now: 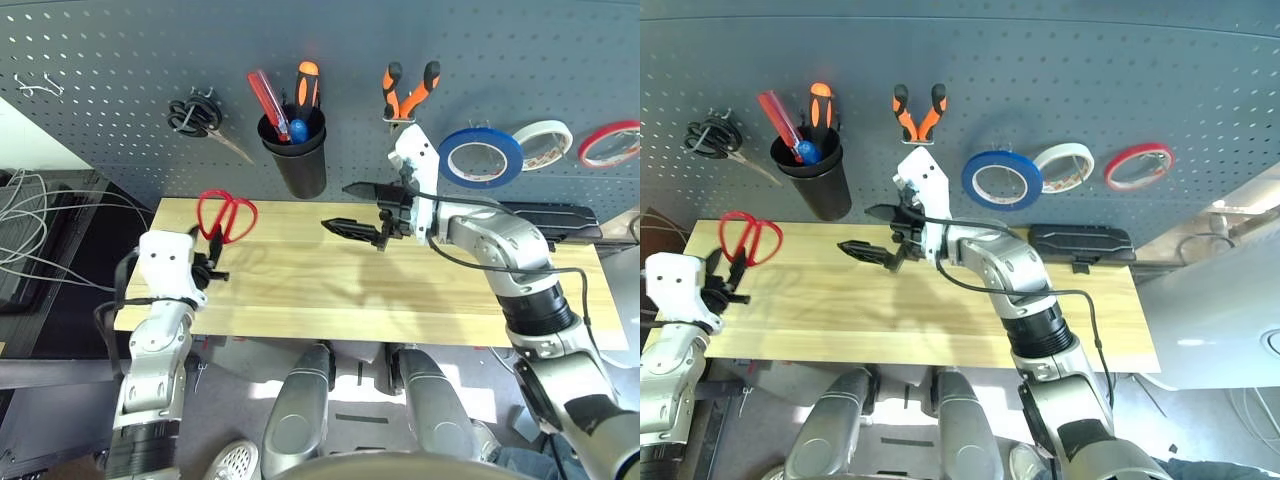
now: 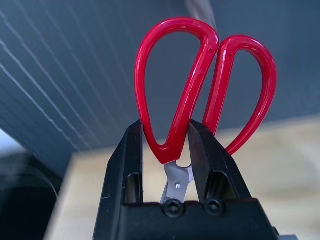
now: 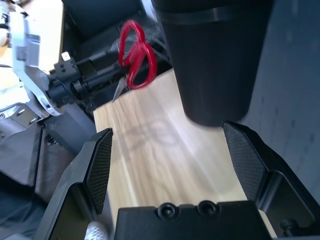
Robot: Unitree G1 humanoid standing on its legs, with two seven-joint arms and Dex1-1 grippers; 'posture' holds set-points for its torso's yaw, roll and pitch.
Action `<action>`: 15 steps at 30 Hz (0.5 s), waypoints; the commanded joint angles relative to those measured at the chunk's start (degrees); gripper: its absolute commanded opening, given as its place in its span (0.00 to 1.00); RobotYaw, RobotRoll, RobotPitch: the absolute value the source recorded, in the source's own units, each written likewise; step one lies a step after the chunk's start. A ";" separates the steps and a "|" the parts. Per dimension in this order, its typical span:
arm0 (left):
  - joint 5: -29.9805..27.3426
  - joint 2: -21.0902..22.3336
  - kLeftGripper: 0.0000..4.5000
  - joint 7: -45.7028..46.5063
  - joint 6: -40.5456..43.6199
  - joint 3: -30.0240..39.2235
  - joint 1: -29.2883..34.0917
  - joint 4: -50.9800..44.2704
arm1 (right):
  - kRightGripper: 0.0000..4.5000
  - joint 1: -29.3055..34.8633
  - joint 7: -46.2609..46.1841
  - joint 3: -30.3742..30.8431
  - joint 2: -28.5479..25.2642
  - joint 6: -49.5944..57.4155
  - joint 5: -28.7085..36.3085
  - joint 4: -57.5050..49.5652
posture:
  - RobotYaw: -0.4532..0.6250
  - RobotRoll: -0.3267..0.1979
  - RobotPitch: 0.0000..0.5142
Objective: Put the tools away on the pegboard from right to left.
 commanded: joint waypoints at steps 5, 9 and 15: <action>0.08 0.77 0.29 2.91 -4.04 2.49 -5.64 -0.08 | 1.00 -1.55 -0.38 -1.40 2.03 -3.18 1.75 -1.21 | 0.48 0.62 0.55; -0.06 1.40 0.29 2.93 -4.17 2.57 -8.53 1.94 | 1.00 -1.95 -0.45 -1.66 2.60 -4.00 1.83 -1.09 | 0.47 0.62 0.54; -1.60 1.86 0.29 1.22 0.33 1.14 -11.64 5.29 | 1.00 -1.75 -1.41 -1.96 2.51 -4.57 1.29 -0.53 | 0.47 0.62 0.54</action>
